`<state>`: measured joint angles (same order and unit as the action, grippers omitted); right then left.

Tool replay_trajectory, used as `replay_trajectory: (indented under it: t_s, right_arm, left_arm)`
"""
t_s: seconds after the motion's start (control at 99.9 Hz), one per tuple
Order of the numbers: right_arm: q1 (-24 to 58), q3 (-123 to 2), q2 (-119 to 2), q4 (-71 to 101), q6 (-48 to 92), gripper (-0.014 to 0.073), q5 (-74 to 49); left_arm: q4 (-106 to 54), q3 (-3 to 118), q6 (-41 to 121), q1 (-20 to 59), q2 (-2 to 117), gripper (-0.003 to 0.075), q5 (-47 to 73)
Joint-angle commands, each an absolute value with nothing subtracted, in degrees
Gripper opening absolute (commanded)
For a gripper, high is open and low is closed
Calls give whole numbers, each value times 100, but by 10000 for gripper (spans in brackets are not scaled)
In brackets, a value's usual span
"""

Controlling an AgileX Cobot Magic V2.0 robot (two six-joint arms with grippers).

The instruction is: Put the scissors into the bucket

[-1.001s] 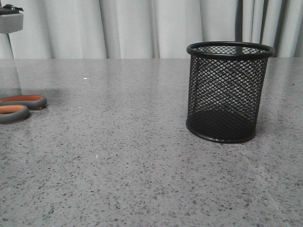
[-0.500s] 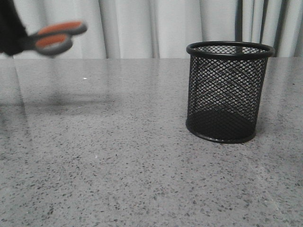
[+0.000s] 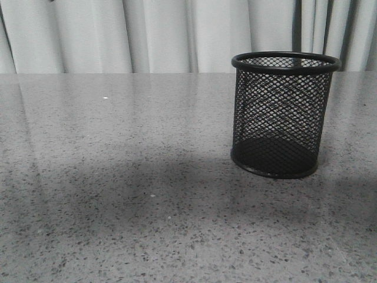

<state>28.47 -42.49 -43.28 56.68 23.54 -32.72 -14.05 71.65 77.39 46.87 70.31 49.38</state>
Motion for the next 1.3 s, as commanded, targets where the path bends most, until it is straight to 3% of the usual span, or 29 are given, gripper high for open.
replay_trajectory:
  t_s: [0.0, 0.16, 0.21, 0.28, 0.33, 0.36, 0.46, 0.61, 0.69, 0.811, 0.881, 0.981, 1.061, 1.291]
  right_arm:
    - [2934, -4552, -4567, 6052, 2481, 421, -3138]
    - [3078, -4706, -4899, 6202, 2526, 416, -3101]
    - [3117, -4748, -5014, 6213, 2536, 372, -3142]
    - [3140, -4806, -5154, 6227, 2536, 200, -3276]
    - [3143, -4846, -5238, 6242, 2536, 0, -3383]
    - [3143, -4877, -5256, 6277, 2583, -77, -3416]
    - [3152, -5005, -5299, 6301, 2729, -62, -3458]
    - [3152, -5357, -5299, 6025, 2729, -60, -3421]
    - [3136, -5658, -5358, 5739, 2649, -60, -3515]
    - [2803, -6402, -5522, 4878, 2034, -60, -4418]
    - [2516, -7018, -5732, 4212, 1630, -60, -5336]
    - [2194, -8010, -6110, 3309, 1175, -60, -6590]
    - [2126, -8699, -6429, 2793, 939, -60, -7492]
    - [2144, -9058, -6847, 2032, 345, -60, -7489]
  left_arm:
    - [-1580, 7305, 7554, 4968, 6852, 95, 4350]
    - [-1606, 7305, 7549, 5257, 6852, 95, 4297]
    - [-1606, 7305, 7549, 5297, 6852, 95, 4297]
    - [-1606, 7305, 7541, 5322, 6852, 95, 4297]
    - [-1606, 7308, 7541, 5322, 6842, 95, 4297]
    - [-1648, 7308, 7529, 5322, 6817, 95, 4281]
    - [-1972, 7308, 7145, 5331, 6651, 125, 3922]
    - [-2519, 7308, 6781, 5331, 6036, 368, 2803]
    - [-3015, 7308, 6765, 5331, 5610, 414, 2445]
    - [-3363, 7308, 6765, 5331, 4925, 329, 2374]
    - [-3363, 7308, 6765, 5331, 4524, 211, 2523]
    - [-3363, 7308, 6765, 5331, 4065, -15, 2758]
    - [-3353, 7308, 6754, 5331, 3778, -20, 2971]
    - [-3241, 7308, 6336, 5331, 3516, -20, 3810]
